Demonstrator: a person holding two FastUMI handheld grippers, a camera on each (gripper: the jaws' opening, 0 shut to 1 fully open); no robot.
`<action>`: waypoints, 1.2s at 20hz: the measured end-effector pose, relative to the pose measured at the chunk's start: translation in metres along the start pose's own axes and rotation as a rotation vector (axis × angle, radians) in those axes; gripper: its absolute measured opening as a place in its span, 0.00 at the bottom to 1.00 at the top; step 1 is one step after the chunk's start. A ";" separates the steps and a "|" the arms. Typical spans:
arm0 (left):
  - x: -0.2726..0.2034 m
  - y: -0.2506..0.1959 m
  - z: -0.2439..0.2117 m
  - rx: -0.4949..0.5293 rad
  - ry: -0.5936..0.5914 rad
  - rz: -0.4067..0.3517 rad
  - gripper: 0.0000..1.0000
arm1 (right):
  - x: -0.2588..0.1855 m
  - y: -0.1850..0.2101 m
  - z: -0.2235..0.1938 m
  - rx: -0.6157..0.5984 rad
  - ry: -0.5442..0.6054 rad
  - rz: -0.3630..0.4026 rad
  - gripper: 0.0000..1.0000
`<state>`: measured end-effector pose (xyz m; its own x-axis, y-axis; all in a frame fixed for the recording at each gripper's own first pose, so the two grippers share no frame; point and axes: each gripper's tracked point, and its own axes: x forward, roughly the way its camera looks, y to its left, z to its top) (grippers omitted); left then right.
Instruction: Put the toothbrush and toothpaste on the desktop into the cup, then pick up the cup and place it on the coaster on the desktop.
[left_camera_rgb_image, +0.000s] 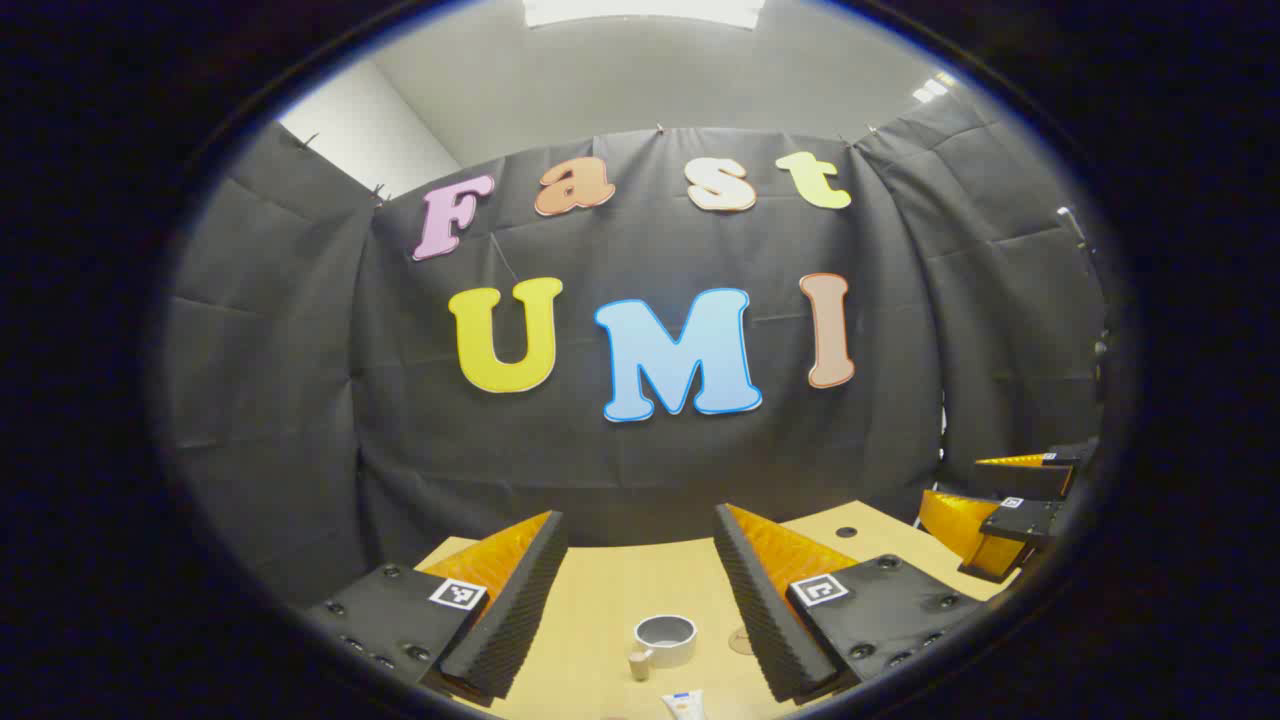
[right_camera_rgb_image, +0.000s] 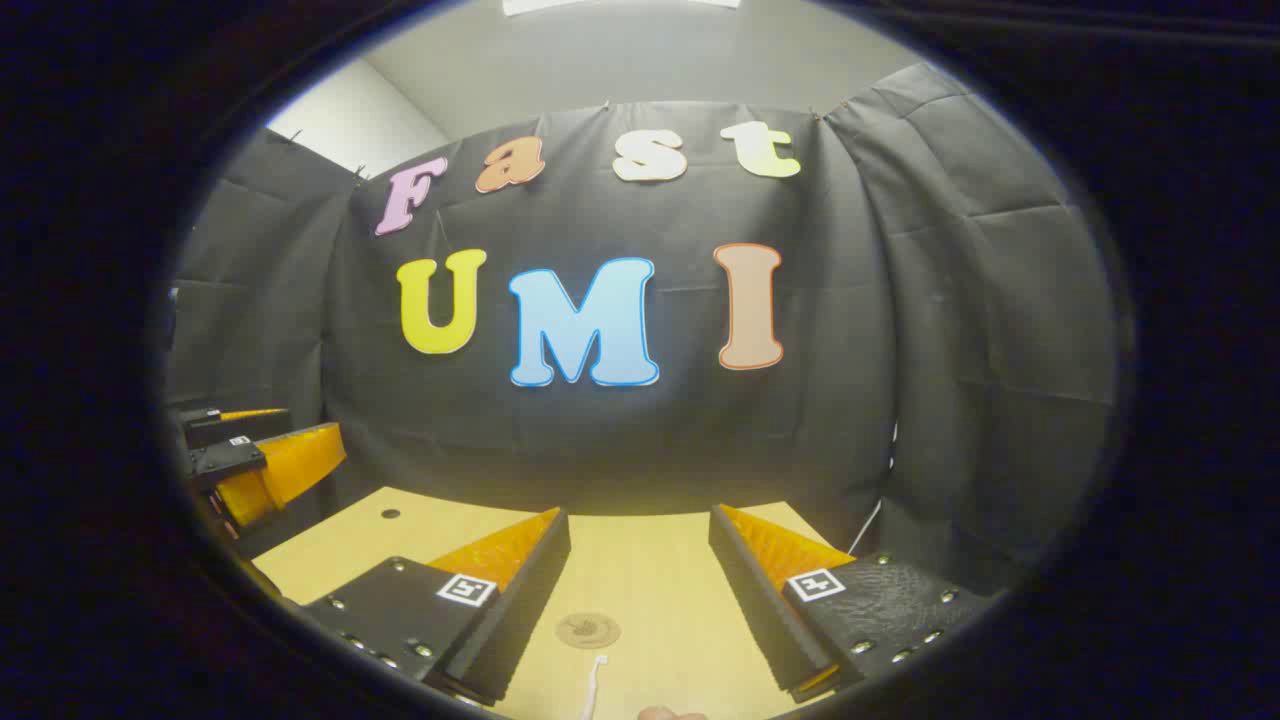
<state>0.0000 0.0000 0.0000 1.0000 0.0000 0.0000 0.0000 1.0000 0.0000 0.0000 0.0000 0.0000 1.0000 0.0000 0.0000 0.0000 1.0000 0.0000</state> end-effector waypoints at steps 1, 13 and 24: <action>0.001 -0.002 -0.002 0.003 0.003 -0.001 0.93 | 0.000 0.002 -0.001 -0.001 0.004 0.007 0.90; 0.002 -0.019 -0.030 -0.045 0.101 -0.036 0.93 | 0.003 0.014 -0.018 0.008 0.074 0.063 0.90; 0.018 -0.027 -0.121 -0.069 0.345 -0.083 0.94 | 0.023 0.027 -0.120 -0.033 0.459 0.093 0.90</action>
<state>0.0181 -0.0269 -0.1212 0.9375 -0.0932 -0.3351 0.0696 0.9942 -0.0818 0.0232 0.0270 -0.1200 0.8924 0.0821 -0.4437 -0.0969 0.9952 -0.0107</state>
